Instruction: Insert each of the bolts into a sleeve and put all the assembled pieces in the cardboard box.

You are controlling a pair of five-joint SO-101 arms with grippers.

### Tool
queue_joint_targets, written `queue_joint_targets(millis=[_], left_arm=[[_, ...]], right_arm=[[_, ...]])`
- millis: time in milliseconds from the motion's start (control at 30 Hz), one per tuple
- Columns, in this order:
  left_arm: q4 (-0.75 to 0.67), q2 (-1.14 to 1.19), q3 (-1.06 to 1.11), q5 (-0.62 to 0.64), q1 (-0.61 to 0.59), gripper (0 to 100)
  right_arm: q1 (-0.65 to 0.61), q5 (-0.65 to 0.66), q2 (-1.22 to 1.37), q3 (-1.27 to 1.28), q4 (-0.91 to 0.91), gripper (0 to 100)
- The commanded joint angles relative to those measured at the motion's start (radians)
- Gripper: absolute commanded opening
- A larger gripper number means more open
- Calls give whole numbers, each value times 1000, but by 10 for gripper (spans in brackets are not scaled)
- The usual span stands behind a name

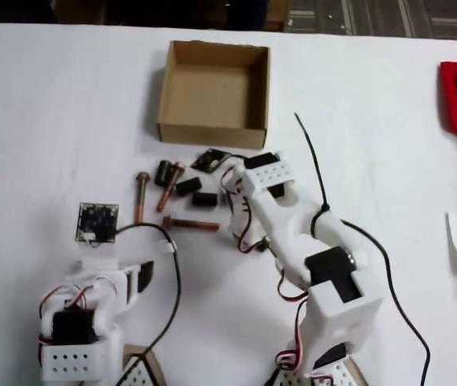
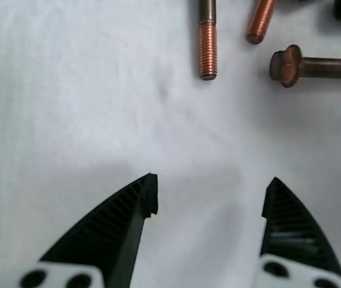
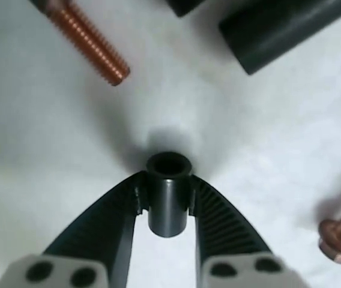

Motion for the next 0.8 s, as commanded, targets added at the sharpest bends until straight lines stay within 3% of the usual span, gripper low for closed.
queue_joint_targets(millis=[0, 400, 767], left_arm=[[3, -20, 18, 8, -9, 298], [3, -20, 18, 8, -9, 298], [3, -23, 18, 9, 74, 299]], right_arm=[[4, -6, -130, 8, 8, 20], [7, -104, -866, 253, 22, 20], [105, -98, -1066, 456, 27, 20]])
